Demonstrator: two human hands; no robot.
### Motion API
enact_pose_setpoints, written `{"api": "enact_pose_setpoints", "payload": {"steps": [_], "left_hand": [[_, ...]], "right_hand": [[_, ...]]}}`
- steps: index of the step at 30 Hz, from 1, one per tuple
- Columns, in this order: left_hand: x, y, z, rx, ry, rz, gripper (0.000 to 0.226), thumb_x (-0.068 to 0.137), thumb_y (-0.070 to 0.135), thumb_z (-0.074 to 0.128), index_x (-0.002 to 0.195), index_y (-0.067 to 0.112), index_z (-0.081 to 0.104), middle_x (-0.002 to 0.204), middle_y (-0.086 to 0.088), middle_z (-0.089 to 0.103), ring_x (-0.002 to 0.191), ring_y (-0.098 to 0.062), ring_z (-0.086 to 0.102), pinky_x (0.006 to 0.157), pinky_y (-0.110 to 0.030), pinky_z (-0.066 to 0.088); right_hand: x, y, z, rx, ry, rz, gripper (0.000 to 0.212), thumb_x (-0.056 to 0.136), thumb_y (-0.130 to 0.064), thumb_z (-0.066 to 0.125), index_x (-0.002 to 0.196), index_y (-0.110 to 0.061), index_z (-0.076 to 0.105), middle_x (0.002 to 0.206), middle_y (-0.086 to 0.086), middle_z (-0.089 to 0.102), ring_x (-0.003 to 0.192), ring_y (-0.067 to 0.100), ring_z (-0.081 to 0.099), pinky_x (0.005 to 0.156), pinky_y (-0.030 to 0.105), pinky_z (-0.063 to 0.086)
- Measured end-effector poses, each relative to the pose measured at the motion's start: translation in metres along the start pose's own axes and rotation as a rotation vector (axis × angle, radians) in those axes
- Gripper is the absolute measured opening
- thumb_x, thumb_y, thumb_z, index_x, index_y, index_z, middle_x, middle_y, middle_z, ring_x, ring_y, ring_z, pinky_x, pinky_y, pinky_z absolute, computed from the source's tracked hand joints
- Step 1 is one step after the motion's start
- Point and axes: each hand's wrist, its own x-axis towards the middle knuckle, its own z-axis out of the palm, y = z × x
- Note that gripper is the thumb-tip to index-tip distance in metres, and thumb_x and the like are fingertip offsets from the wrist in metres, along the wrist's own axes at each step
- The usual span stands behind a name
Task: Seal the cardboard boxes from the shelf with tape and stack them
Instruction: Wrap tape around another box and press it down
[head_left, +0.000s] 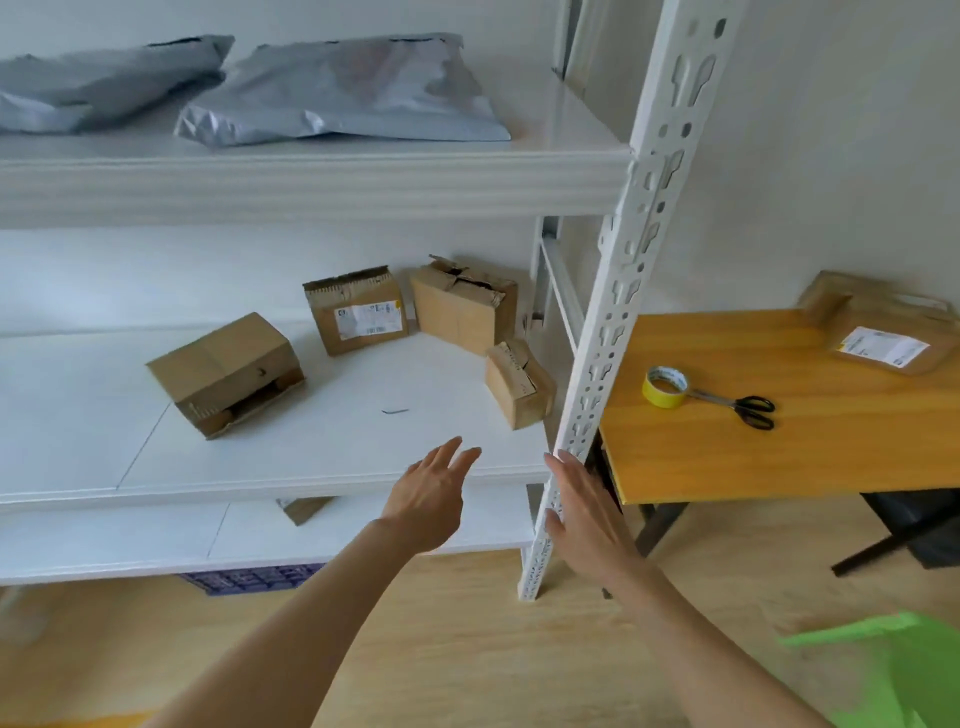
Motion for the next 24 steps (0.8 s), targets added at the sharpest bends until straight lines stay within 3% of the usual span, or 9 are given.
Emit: {"api": "enact_pose_setpoints", "payload": {"steps": [6, 12, 16, 19, 24], "left_hand": [[0.065, -0.066, -0.026, 0.136, -0.153, 0.067, 0.071, 0.095, 0.012, 0.046, 0.152, 0.029, 0.007, 0.159, -0.009, 0.003, 0.142, -0.028, 0.021, 0.108, -0.041, 0.032], [0.148, -0.075, -0.04, 0.287, -0.274, 0.205, 0.08, 0.095, 0.011, 0.047, 0.151, 0.035, -0.006, 0.159, -0.012, -0.006, 0.144, -0.03, 0.014, 0.105, -0.044, 0.037], [0.199, -0.063, -0.043, 0.337, -0.283, 0.234, 0.085, 0.093, 0.004, 0.048, 0.151, 0.035, -0.006, 0.159, -0.012, -0.008, 0.145, -0.031, 0.012, 0.104, -0.045, 0.038], [0.219, -0.05, -0.042, 0.331, -0.338, 0.26, 0.086, 0.091, 0.001, 0.049, 0.15, 0.037, -0.002, 0.16, -0.009, -0.006, 0.144, -0.029, 0.016, 0.099, -0.044, 0.041], [0.25, -0.038, -0.037, 0.344, -0.376, 0.287, 0.086, 0.089, -0.001, 0.05, 0.15, 0.038, 0.003, 0.159, -0.007, -0.001, 0.142, -0.029, 0.02, 0.1, -0.044, 0.043]], "right_hand": [[0.066, -0.041, 0.019, -0.018, 0.042, 0.125, 0.066, 0.098, -0.024, 0.052, 0.153, -0.018, 0.014, 0.16, 0.004, 0.017, 0.14, 0.022, 0.035, 0.109, 0.033, 0.038], [0.128, -0.041, 0.026, -0.006, 0.086, 0.237, 0.072, 0.093, -0.022, 0.061, 0.149, -0.019, 0.015, 0.158, 0.01, 0.018, 0.133, 0.031, 0.042, 0.099, 0.039, 0.049], [0.169, -0.027, 0.025, 0.048, 0.114, 0.294, 0.082, 0.088, -0.02, 0.069, 0.15, -0.014, 0.016, 0.154, 0.012, 0.019, 0.139, 0.031, 0.033, 0.107, 0.044, 0.042], [0.188, -0.017, 0.025, 0.077, 0.093, 0.358, 0.092, 0.086, -0.025, 0.072, 0.153, -0.017, 0.009, 0.157, 0.014, 0.014, 0.148, 0.03, 0.013, 0.114, 0.05, 0.031], [0.216, -0.008, 0.026, 0.031, -0.025, 0.484, 0.103, 0.084, -0.04, 0.073, 0.154, -0.017, 0.0, 0.161, 0.014, -0.002, 0.149, 0.036, -0.001, 0.109, 0.06, 0.029]]}}
